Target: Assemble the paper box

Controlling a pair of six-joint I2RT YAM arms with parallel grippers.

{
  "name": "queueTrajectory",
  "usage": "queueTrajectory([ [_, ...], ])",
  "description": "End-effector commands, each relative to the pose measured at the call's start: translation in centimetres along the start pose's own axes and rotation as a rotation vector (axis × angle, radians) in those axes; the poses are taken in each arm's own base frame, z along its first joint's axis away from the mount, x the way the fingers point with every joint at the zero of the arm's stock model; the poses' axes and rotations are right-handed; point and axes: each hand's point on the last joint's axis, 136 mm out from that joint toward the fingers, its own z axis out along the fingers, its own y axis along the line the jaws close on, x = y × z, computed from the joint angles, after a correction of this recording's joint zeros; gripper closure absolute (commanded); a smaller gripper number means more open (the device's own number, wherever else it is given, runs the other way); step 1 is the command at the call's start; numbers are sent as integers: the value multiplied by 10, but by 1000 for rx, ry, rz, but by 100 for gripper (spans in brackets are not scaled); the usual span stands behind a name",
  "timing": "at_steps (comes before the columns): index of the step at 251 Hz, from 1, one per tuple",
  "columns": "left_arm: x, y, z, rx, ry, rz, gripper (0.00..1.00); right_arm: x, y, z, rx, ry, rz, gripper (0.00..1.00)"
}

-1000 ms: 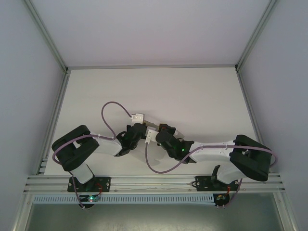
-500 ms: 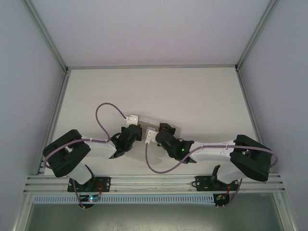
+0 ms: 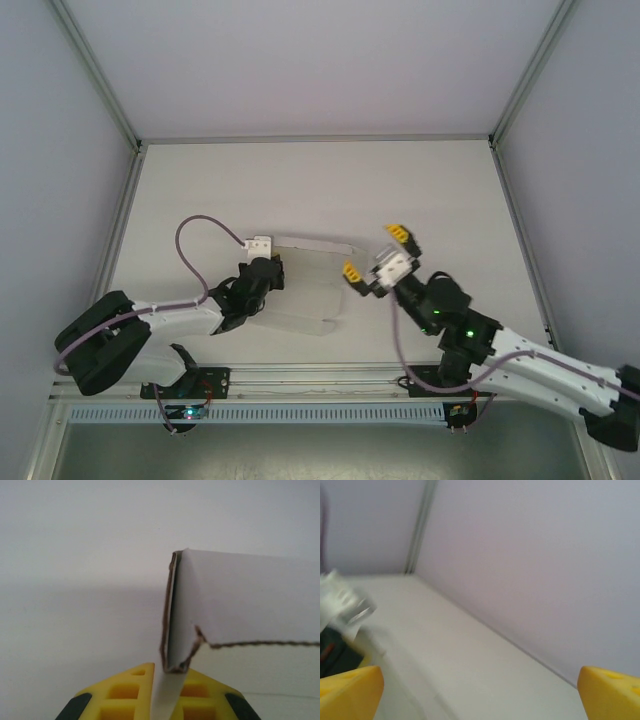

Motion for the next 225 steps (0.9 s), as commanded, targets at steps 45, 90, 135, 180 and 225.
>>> queueTrajectory([
  [45,7,-18,-14,112,27,-46,100,41,-16,8,112,257,240,2],
  [90,7,-21,-22,143,24,-54,100,68,-2,27,102,403,194,2],
  [135,5,-20,-29,166,6,-67,100,85,3,33,70,434,194,2],
  [180,2,-20,-35,184,-12,-75,100,89,37,32,-182,412,289,2],
  [225,3,-26,-37,222,-5,-66,100,88,51,31,-289,394,314,2],
])
